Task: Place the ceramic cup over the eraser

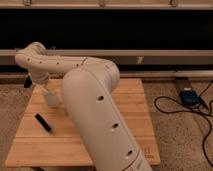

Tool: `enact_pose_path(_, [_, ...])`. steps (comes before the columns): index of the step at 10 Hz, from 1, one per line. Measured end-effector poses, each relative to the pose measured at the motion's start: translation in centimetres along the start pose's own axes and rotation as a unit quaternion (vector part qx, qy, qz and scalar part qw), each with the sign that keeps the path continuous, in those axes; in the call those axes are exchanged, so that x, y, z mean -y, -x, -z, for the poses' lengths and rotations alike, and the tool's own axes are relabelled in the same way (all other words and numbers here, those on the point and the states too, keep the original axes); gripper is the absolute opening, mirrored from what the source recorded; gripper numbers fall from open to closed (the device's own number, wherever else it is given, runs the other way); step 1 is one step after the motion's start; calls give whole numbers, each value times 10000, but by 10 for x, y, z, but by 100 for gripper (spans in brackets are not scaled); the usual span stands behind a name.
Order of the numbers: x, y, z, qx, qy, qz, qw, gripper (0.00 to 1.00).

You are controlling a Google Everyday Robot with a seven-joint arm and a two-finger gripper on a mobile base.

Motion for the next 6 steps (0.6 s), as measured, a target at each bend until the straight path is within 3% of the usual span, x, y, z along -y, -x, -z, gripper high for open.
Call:
enact_pose_path(3, [10,3,-34,-22,230,150,9996,80])
enact_pose_path(6, [10,-9,-42,-83,357,104,9993,80])
